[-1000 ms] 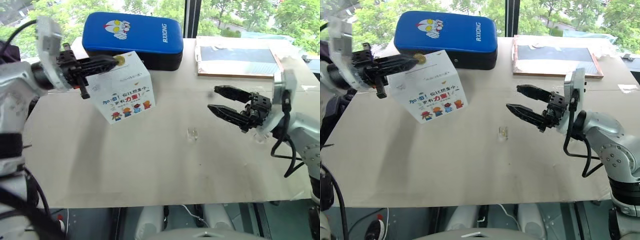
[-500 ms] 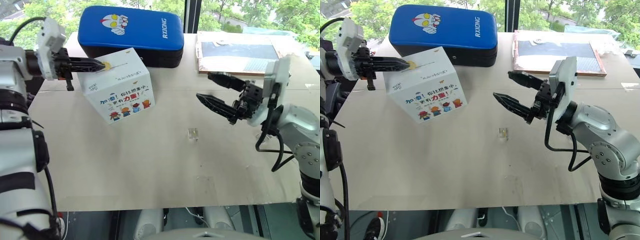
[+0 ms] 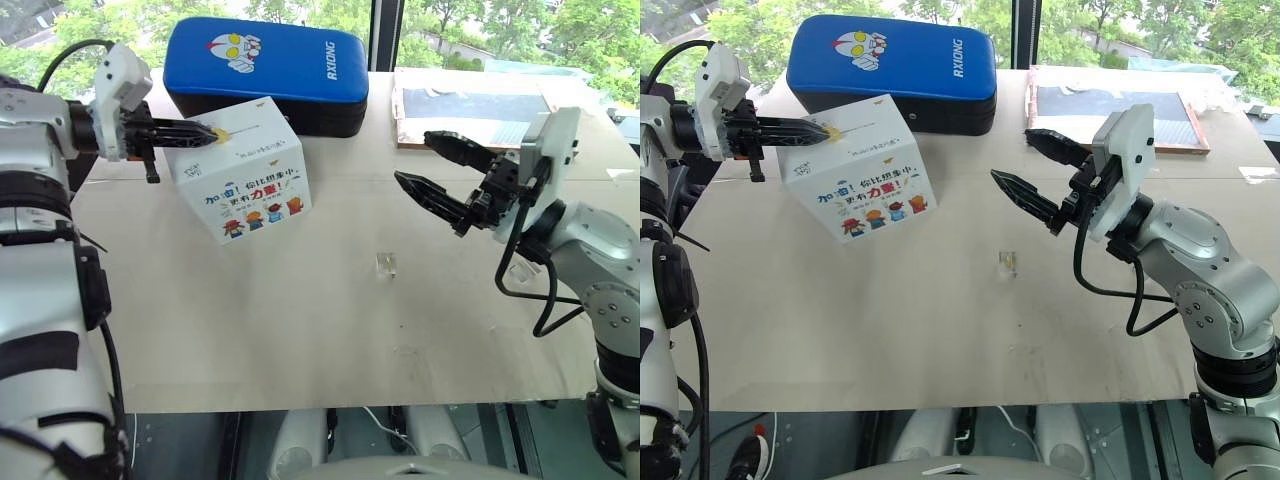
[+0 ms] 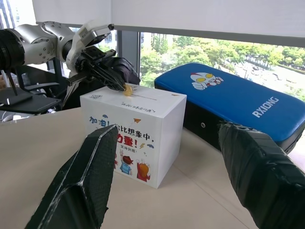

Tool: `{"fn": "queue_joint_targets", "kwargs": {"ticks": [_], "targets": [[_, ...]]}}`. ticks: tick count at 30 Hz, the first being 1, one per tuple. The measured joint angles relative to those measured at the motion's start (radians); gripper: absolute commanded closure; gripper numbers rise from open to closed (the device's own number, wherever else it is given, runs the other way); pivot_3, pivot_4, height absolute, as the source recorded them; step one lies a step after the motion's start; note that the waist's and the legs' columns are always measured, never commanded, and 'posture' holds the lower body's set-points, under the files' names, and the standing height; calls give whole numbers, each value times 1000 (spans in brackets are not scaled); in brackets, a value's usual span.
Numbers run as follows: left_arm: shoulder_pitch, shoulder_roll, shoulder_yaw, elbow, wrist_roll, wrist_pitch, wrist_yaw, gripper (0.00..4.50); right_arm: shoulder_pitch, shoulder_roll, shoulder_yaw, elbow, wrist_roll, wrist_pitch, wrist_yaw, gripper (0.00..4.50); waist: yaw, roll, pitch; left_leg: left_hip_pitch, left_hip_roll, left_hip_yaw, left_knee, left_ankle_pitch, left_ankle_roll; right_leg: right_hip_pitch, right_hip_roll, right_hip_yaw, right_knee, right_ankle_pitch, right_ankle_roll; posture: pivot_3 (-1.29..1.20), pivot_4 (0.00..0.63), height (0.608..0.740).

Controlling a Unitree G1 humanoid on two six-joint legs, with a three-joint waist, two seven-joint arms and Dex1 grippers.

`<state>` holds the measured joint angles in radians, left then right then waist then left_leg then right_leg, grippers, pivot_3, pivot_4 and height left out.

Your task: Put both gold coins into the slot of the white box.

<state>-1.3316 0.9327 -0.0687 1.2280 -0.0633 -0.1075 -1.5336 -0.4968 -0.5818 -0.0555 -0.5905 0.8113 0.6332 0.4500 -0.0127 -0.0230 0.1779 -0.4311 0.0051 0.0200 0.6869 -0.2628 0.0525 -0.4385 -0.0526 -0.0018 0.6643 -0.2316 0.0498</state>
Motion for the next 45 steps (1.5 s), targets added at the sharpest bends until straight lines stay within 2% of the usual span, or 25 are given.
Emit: {"fn": "queue_joint_targets", "kwargs": {"ticks": [16, 17, 18, 20, 21, 24, 29, 33, 34, 36, 38, 41, 45], "targets": [[-1, -18, 25, 34, 90, -55, 83, 4500, 4, 20, 1, -1, -16, 0, 1, 931, 0, 0, -1, 2, 0, 0, 2, 0, 0, 1, 0, 0, 4, 0, 0, 0, 150, 740], [-1, -20, 27, 35, 91, -54, 90, 3956, 4, 21, 2, -1, -17, 0, 1, 865, 0, 0, -1, 2, 0, 0, 3, 0, 0, 1, 0, 0, 5, 0, 0, 0, 150, 740], [-2, -20, 28, 37, 93, -53, 96, 3801, 4, 22, 2, -1, -17, 0, 1, 865, 0, 0, -1, 2, 0, 0, 3, 0, 0, 1, 0, 0, 5, 0, 0, 0, 150, 740], [-7, -20, 32, 42, 103, -51, 132, 3002, 4, 25, 4, -1, -19, 0, 1, 865, 0, 0, -1, 2, 0, 0, 3, 0, 0, 1, 0, 0, 6, 0, 0, 0, 150, 740], [-7, -20, 34, 42, 104, -53, 149, 2412, 4, 26, 4, -1, -20, 0, 1, 865, 0, 0, -1, 2, 0, 0, 3, 0, 0, 1, 0, 0, 6, 0, 0, 0, 150, 740], [-7, -24, 41, 42, 112, -69, 219, 1216, 4, 29, 4, -1, -21, 3, 1, 865, 1, 0, -1, 2, 0, 0, 4, 0, 0, 1, 0, 0, 6, 0, 0, 0, 150, 740], [-8, -28, 70, 49, 106, -67, 202, 1216, 22, 28, 4, -10, -21, 19, 4, 865, 1, -1, -1, 2, 0, 0, 4, 0, 0, 1, 0, 0, 6, 0, 0, 0, 150, 740], [-21, -68, 112, 20, 18, 38, 49, 1216, 88, 18, 16, -30, -26, 35, 9, 865, 6, -3, -2, -1, 0, -2, 4, 0, 0, 1, 0, -2, 5, 0, 0, 0, 150, 740], [-4, -80, 104, -95, -90, 150, -19, 1216, 127, 17, 43, -31, -43, 39, 13, 865, 5, -3, -2, -2, 0, -3, 5, 0, 0, 1, 0, -2, 4, 0, 0, 0, 150, 740], [68, -60, 81, -318, -243, 280, -57, 1216, 170, 15, 76, -29, -67, 40, 20, 865, -5, -3, -2, -1, 0, 0, 5, 1, -2, 1, -2, 1, 2, 0, 0, 0, 150, 740], [219, -18, 63, -603, -382, 419, -64, 1216, 196, 9, 110, -27, -113, 38, 22, 865, -23, -1, -3, 1, 0, 0, 3, 3, -4, 1, -2, 5, 1, 0, 1, 0, 150, 740], [548, -28, 60, -1042, -466, 560, -20, 1216, 233, 15, 211, 10, -240, 29, 0, 865, -32, 1, -4, 9, 0, 0, -1, 3, -4, 5, -2, 13, 1, 0, 0, 0, 150, 740], [773, -47, 73, -1287, -479, 634, 124, 1216, 241, 51, 300, 66, -351, 35, -34, 865, -27, -1, -3, 13, 1, 0, -1, 0, -1, 5, 4, 16, 6, 1, -1, 0, 150, 740]]}}
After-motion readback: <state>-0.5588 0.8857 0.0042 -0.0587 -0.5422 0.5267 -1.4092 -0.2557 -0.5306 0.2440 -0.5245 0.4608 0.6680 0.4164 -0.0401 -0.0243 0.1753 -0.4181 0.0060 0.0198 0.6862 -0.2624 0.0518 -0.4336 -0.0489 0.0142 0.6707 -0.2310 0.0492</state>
